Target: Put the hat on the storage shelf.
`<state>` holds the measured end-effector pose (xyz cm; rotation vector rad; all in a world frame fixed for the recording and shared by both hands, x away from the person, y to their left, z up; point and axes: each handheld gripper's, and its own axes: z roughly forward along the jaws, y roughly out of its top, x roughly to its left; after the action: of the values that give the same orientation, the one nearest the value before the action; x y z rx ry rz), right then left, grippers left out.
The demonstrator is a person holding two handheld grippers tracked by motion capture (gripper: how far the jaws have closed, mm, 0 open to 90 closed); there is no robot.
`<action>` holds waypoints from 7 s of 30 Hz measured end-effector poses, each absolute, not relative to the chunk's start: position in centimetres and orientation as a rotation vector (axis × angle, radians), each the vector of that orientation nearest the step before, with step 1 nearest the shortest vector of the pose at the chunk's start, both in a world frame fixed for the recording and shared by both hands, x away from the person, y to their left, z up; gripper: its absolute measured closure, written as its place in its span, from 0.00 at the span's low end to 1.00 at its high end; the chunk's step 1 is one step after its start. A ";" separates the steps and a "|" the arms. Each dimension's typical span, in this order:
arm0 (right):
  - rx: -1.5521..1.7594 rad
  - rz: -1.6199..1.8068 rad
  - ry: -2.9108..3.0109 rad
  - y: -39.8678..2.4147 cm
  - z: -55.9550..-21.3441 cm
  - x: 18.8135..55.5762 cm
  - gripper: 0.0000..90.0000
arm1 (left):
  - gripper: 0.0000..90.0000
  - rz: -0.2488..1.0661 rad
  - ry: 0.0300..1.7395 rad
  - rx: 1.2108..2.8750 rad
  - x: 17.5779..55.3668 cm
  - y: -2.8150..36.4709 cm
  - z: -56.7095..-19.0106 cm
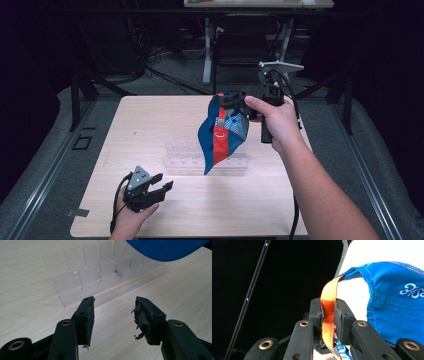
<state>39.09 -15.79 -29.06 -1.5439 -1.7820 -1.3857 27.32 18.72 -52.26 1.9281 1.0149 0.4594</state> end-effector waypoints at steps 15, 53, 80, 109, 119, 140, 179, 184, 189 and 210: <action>-1.628 -1.408 -1.762 -15.5 -30.2 41.2 0.86 | 0.57 0.469 0.964 1.967 29.1 15.8 -51.4; -1.602 -1.371 -1.741 -14.0 -32.7 41.6 0.86 | 0.76 0.510 0.840 2.031 31.5 9.6 -48.4; -1.628 -1.319 -1.750 -14.1 -34.8 41.6 0.86 | 0.98 0.482 0.880 2.066 31.6 10.6 -50.5; -1.702 -1.281 -1.780 -15.1 -36.3 41.5 0.86 | 0.84 0.468 0.914 2.018 30.9 12.1 -50.7; -1.750 -1.294 -1.798 -16.4 -35.9 41.0 0.77 | 0.73 0.454 0.941 2.017 30.7 13.0 -50.9; -1.786 -1.329 -1.971 -19.4 -36.5 38.2 0.57 | 0.53 0.434 1.049 1.981 30.3 17.1 -51.9; -1.845 -1.297 -2.052 -23.3 -47.9 30.2 0.52 | 0.51 0.413 1.243 1.938 29.5 23.4 -55.6; -1.842 -1.321 -2.077 -23.3 -49.8 29.2 0.52 | 0.51 0.414 1.236 1.942 29.5 23.2 -55.9; -1.870 -1.314 -2.104 -23.4 -51.3 28.6 0.52 | 0.51 0.416 1.229 1.947 29.4 22.9 -56.0; -1.845 -1.456 -2.165 -24.4 -54.9 26.7 0.50 | 0.49 0.410 1.203 1.997 29.7 22.0 -56.6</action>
<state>26.70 -24.44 -54.95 -1.8450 -2.1652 -1.4557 29.70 22.00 -56.62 1.9965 1.2025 0.4101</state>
